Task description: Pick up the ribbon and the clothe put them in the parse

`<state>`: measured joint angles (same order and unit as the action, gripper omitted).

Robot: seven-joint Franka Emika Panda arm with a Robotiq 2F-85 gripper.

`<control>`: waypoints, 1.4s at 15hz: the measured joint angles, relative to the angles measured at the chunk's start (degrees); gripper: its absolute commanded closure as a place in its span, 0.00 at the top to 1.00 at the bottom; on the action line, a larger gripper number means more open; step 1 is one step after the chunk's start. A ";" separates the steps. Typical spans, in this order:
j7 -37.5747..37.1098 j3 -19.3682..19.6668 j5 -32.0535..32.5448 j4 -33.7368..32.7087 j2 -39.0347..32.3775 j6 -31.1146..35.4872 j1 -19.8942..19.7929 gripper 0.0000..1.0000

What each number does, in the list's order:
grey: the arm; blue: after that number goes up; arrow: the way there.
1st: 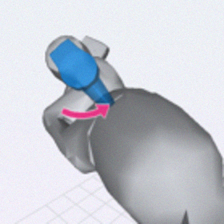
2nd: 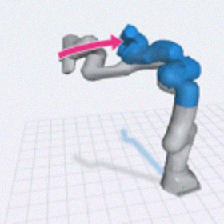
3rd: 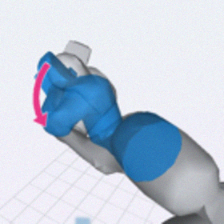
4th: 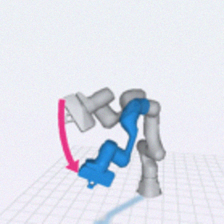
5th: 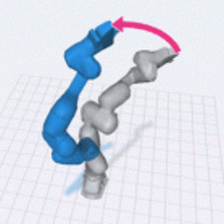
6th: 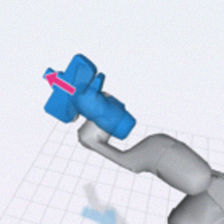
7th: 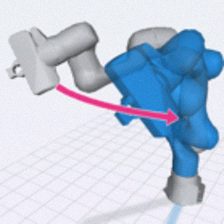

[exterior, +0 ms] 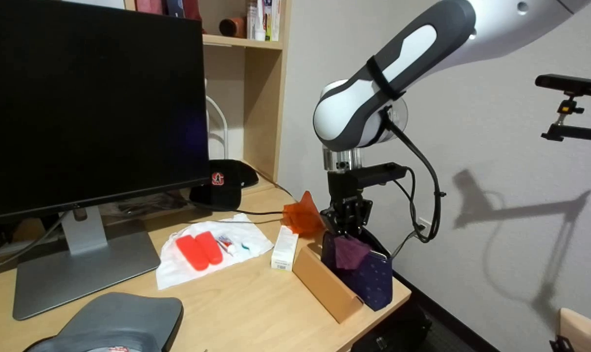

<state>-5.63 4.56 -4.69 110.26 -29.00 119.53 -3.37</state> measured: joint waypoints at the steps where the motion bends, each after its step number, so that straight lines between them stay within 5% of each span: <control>1: 0.04 -0.01 0.03 0.55 0.57 0.84 0.11 0.69; 3: 0.22 -0.03 0.18 1.92 2.23 2.84 0.58 0.82; 4: 0.23 -0.09 0.41 2.57 3.17 3.65 0.82 0.50; 11: 0.24 -0.90 0.79 5.25 8.64 4.52 1.57 0.09; 15: 0.24 -0.99 0.79 6.45 10.67 4.62 1.64 0.03; 21: 5.04 -3.77 -0.37 9.36 16.15 0.73 1.87 0.08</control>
<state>-0.59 0.79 -5.06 119.61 -12.84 120.26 -1.51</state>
